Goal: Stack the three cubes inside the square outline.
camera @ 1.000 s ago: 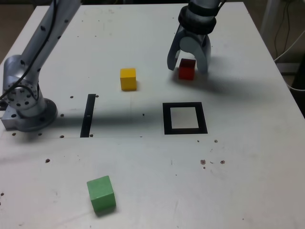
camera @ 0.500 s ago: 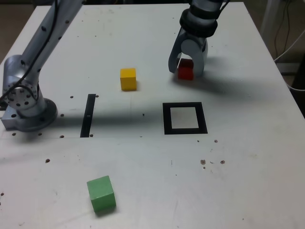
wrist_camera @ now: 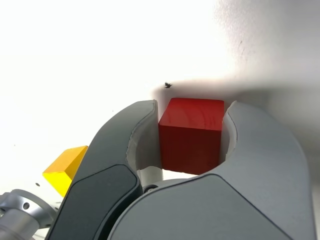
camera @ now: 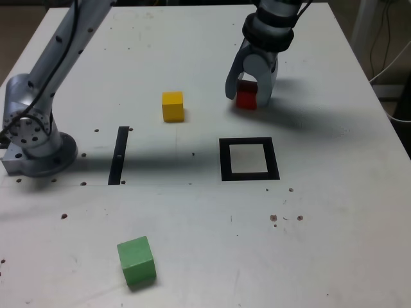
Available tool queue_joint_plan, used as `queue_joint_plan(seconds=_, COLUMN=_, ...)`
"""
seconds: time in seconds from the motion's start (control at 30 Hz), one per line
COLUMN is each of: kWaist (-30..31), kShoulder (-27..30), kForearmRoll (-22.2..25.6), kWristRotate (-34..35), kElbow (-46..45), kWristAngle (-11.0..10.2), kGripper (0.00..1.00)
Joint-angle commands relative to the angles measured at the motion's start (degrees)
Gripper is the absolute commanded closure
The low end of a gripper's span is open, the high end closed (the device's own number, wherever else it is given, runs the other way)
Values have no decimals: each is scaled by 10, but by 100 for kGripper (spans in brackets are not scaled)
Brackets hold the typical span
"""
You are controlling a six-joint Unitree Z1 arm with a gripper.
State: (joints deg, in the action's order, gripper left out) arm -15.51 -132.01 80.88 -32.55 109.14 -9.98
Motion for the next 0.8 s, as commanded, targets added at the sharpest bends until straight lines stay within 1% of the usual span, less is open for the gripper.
queue_joint_plan(seconds=0.0, kWaist=10, kShoulder=10, kForearmRoll=7, kWristRotate=9, kElbow=-1, kWristAngle=-1, kGripper=85)
queue_joint_plan(seconds=0.17, kWaist=47, kShoulder=42, kForearmRoll=27, kWristRotate=50, kElbow=1, kWristAngle=-2, kGripper=85)
queue_joint_plan(seconds=0.37, kWaist=115, kShoulder=78, kForearmRoll=50, kWristRotate=130, kElbow=-2, kWristAngle=11, kGripper=85)
queue_joint_plan(seconds=0.47, kWaist=140, kShoulder=84, kForearmRoll=44, kWristRotate=160, kElbow=-15, kWristAngle=28, kGripper=85)
queue_joint_plan(seconds=0.6, kWaist=153, kShoulder=90, kForearmRoll=16, kWristRotate=183, kElbow=-50, kWristAngle=56, kGripper=85)
queue_joint_plan(seconds=0.77, kWaist=159, kShoulder=95, kForearmRoll=-5, kWristRotate=217, kElbow=-81, kWristAngle=72, kGripper=85)
